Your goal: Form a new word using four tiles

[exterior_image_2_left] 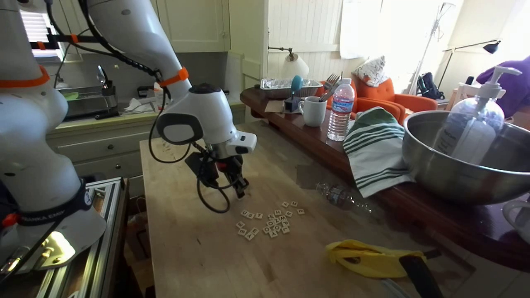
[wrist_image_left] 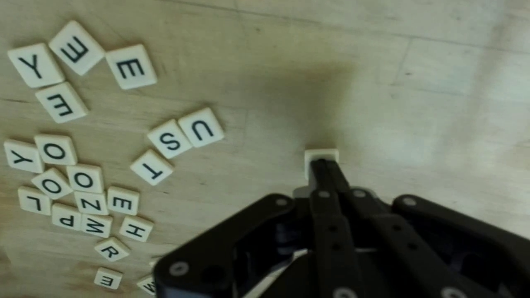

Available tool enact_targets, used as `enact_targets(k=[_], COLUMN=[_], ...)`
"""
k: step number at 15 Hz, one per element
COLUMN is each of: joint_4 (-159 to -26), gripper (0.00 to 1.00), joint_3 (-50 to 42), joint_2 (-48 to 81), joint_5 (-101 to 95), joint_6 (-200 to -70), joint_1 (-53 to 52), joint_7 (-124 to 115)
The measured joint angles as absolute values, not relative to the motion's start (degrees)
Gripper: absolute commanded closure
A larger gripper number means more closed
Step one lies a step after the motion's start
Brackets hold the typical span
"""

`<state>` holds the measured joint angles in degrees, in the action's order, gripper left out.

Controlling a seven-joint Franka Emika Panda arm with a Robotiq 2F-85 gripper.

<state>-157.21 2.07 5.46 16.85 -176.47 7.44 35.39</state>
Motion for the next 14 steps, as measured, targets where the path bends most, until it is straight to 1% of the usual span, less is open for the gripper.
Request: enact_targets(k=[7, 14], joint_4=[-156.6, -156.79], gripper=[1.0, 1.0], joint_3=[4.18, 3.94], joint_2=[5.3, 0.04], joint_5=[18.63, 18.87], joint_6=[-176.47, -176.42], joint_1=[7.51, 8.73], joint_7=[35.65, 38.81])
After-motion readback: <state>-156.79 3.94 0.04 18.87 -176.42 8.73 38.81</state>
